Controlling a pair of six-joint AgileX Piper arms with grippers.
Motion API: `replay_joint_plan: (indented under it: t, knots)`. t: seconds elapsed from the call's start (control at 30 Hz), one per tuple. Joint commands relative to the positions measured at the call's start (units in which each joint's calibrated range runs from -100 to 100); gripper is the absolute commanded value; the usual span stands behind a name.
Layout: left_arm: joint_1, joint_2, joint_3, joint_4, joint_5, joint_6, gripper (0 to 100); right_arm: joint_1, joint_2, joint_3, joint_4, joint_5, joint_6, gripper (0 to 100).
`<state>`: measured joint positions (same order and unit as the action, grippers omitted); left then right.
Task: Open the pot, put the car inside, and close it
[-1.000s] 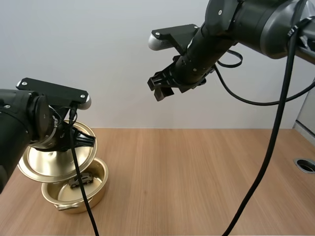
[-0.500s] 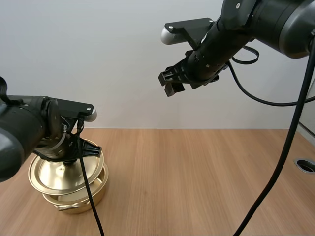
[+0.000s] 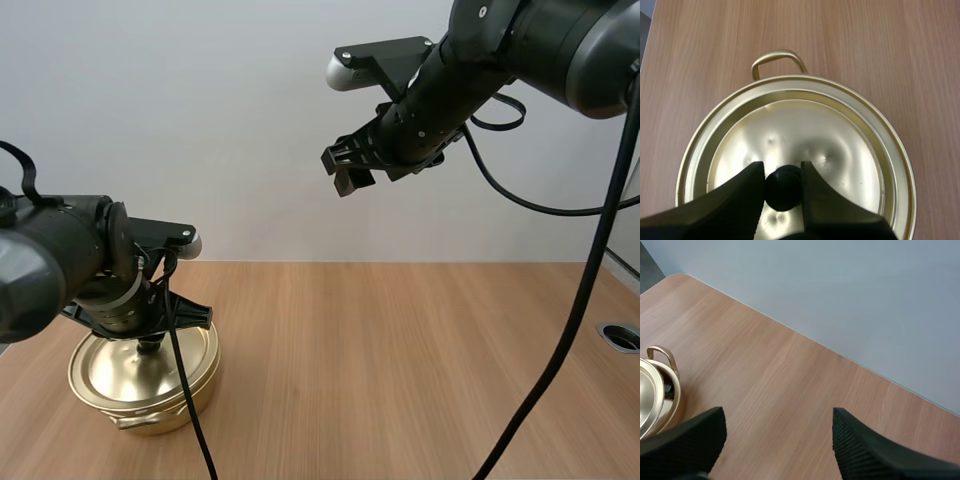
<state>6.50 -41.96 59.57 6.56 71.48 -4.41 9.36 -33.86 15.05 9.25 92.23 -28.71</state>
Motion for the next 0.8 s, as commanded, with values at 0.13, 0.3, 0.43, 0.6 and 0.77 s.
replay_joint_plan:
  t: [0.13,0.3,0.43,0.6,0.77]
  knots:
    - [-0.04,1.5,0.0,-0.7,-0.7,0.0,0,0.0,0.1,0.0,0.0,0.9,0.0,100]
    - [-0.04,4.5,0.2,-0.7,-3.9,-0.1,0,0.0,0.1,0.0,0.1,1.4,0.0,100]
    - [-0.04,5.9,0.2,-0.7,-5.1,-0.3,0,0.0,0.1,0.0,0.1,2.0,0.0,100]
    - [-0.04,7.6,0.2,-0.7,-6.5,-0.3,0,0.0,-0.2,0.0,0.1,2.2,0.0,100]
    - [-0.04,9.4,0.2,-0.7,-7.1,-0.3,0,0.0,-1.0,0.0,0.1,2.2,0.0,100]
